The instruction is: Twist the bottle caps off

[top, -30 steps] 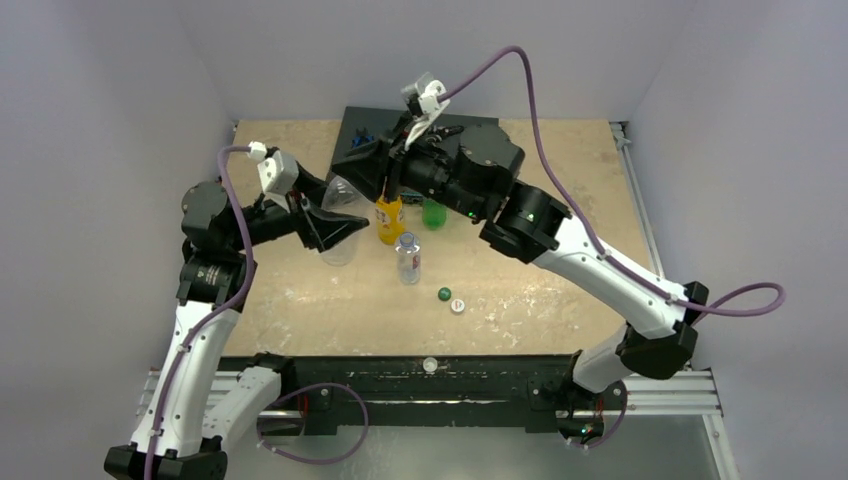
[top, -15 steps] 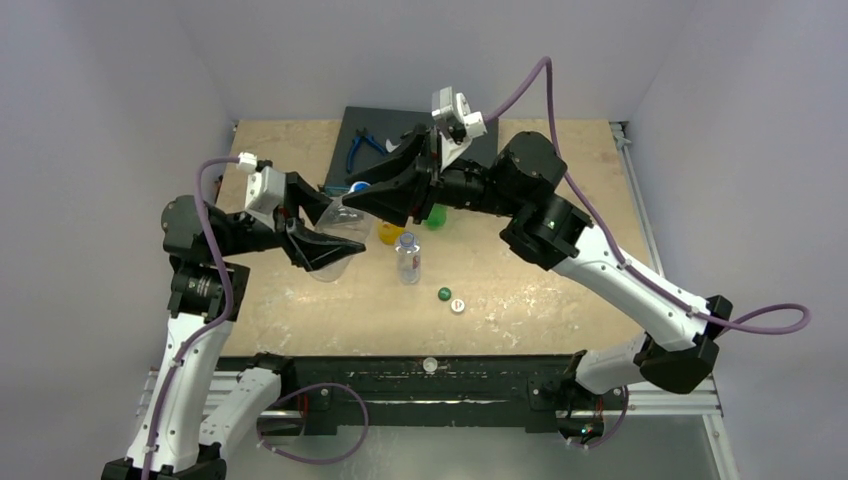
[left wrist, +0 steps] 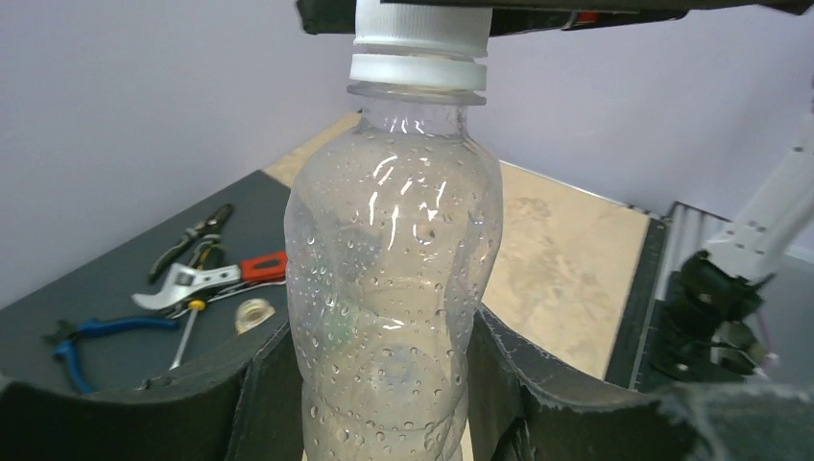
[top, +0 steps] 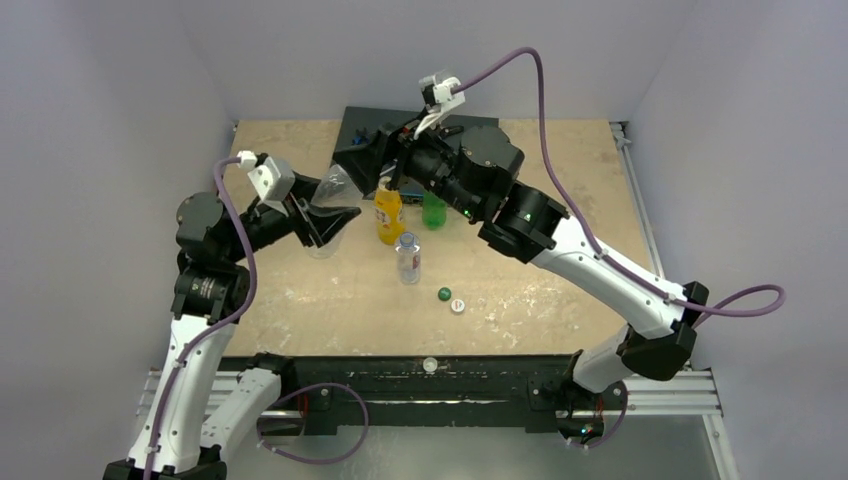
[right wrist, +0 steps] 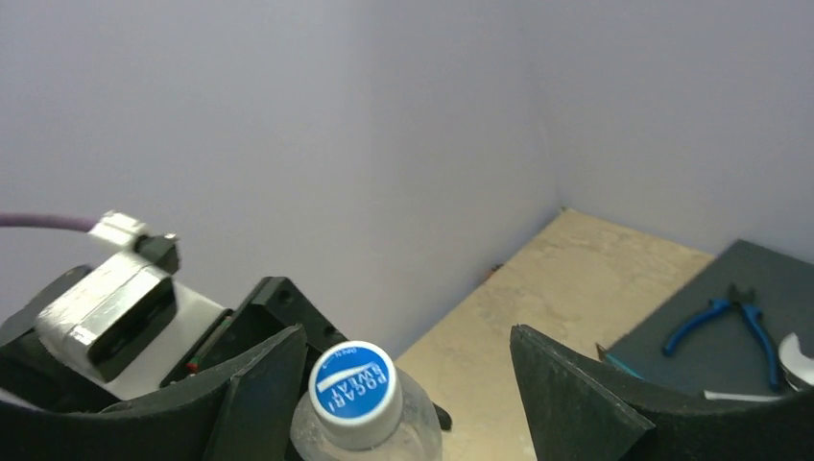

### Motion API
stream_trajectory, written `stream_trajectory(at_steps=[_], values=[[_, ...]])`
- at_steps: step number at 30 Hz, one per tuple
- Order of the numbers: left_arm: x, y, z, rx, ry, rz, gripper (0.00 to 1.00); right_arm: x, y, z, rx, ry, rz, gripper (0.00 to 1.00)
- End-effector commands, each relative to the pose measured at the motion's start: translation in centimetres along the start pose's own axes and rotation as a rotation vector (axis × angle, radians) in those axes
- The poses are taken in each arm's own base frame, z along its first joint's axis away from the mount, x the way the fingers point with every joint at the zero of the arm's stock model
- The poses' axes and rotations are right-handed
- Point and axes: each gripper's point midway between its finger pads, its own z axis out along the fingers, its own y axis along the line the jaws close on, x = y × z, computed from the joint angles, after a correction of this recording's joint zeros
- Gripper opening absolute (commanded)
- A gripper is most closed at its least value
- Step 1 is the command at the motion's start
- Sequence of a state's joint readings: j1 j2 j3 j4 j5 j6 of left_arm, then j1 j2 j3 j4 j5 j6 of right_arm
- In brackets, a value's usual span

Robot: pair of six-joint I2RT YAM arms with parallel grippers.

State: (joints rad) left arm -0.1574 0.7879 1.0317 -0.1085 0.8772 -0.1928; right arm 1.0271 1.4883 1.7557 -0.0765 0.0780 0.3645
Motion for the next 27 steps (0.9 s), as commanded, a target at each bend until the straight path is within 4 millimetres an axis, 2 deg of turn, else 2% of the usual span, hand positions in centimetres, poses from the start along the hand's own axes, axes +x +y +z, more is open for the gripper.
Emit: stream_trajectory(at_steps=[1,7,11,18,20,24,27], values=[[-0.7,3.6,-0.9,-0.211,-0.039,0.137,0.02,-1.9,-2.5,-0.4,0.19,-0.058,0.028,0.8],[-0.1,4.2,-0.7,-0.228,-0.021,0.108,0.02,-2.0,-1.8,1.1,0.169,-0.061,0.064,0.67],[0.1,4.6,-0.5,-0.236,-0.017,0.087,0.02,-0.8,-1.5,2.3,0.153,-0.031,0.079,0.63],[-0.3,4.7,-0.3,-0.238,-0.031,0.085,0.01,-0.6,-1.6,2.4,0.159,-0.03,0.085,0.56],[-0.4,4.6,-0.3,-0.231,-0.033,0.082,0.01,-0.7,-1.5,2.6,0.156,-0.029,0.082,0.48],[-0.3,4.2,-0.2,-0.209,-0.028,0.074,0.01,-1.1,-1.3,2.5,0.148,-0.036,0.077,0.22],[-0.2,3.8,-0.1,-0.188,-0.026,0.066,0.01,-1.5,-0.5,2.3,0.105,-0.043,0.077,0.13]])
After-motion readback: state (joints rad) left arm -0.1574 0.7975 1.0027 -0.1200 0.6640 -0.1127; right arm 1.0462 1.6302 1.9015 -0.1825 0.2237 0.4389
